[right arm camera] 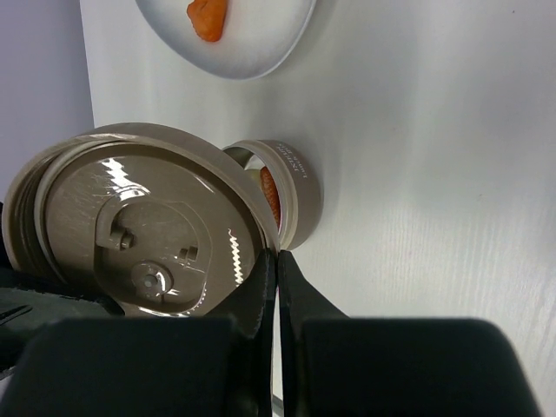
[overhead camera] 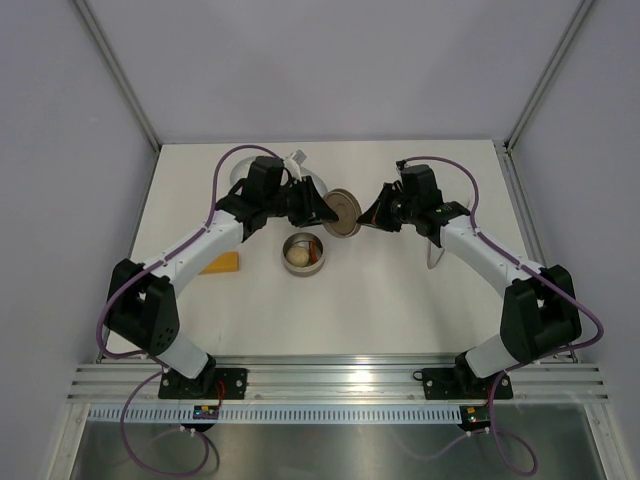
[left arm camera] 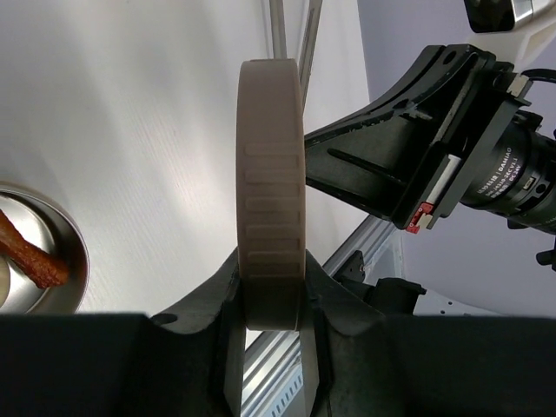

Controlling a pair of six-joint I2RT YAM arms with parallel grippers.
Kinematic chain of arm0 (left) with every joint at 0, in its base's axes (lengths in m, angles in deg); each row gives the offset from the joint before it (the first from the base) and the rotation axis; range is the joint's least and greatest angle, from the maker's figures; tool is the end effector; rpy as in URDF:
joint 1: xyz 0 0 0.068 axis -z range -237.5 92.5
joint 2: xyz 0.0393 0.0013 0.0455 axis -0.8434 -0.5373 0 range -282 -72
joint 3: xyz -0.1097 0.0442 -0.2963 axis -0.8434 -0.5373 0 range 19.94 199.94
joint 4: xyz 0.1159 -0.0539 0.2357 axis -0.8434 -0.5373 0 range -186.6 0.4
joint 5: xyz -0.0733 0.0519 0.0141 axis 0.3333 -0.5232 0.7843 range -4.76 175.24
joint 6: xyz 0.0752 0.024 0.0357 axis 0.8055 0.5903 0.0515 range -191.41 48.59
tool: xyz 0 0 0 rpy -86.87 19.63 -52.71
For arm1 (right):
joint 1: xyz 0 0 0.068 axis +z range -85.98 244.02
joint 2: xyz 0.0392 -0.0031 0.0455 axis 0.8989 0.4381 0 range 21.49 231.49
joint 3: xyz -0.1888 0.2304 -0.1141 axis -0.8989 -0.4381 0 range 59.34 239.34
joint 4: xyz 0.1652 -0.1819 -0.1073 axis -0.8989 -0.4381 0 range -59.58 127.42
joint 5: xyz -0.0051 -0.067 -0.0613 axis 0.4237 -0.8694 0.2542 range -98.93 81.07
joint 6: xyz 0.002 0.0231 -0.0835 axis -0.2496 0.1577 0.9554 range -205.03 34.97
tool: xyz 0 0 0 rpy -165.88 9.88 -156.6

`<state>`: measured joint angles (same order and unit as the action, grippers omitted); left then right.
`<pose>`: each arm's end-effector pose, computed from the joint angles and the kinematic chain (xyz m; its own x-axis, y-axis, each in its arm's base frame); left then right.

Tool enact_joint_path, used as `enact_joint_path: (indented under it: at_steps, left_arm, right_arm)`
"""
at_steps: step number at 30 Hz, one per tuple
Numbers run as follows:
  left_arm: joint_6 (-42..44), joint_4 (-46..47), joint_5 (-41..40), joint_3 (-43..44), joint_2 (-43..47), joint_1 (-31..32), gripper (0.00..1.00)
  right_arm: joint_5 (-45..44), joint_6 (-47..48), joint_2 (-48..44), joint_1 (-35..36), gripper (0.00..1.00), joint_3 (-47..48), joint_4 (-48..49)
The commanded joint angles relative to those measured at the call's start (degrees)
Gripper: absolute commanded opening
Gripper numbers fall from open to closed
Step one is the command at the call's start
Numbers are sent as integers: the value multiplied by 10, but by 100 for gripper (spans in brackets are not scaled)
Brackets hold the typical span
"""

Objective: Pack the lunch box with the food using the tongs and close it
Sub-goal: Close the box lid on the packing box.

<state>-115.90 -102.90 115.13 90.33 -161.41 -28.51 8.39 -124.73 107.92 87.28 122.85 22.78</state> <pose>0.3255 -0.2240 0.3245 -0.8862 -0.2035 -0.4161 0.2348 0.5771 -0.7822 0.3335 0.1682 0.2918 -0.8103 0.3153 -0.4940 -0.0992 0.7569 0.6459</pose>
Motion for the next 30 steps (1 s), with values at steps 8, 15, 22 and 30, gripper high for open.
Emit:
enact_joint_path:
  at_steps: [8, 15, 22, 30]
  left_arm:
    - [55, -50, -52, 45, 8, 3, 3]
    - [121, -136, -135, 81, 24, 9, 2]
    - [197, -236, -273, 151, 13, 63, 2]
    - [263, -346, -496, 208, -8, 141, 1]
  right_arm:
    - [-7, 11, -28, 6, 69, 28, -22]
    - [-155, 52, -101, 3, 84, 41, -163]
    - [-269, 60, -211, -39, 84, -24, -254]
    - [-270, 56, -278, -56, 84, -76, -290]
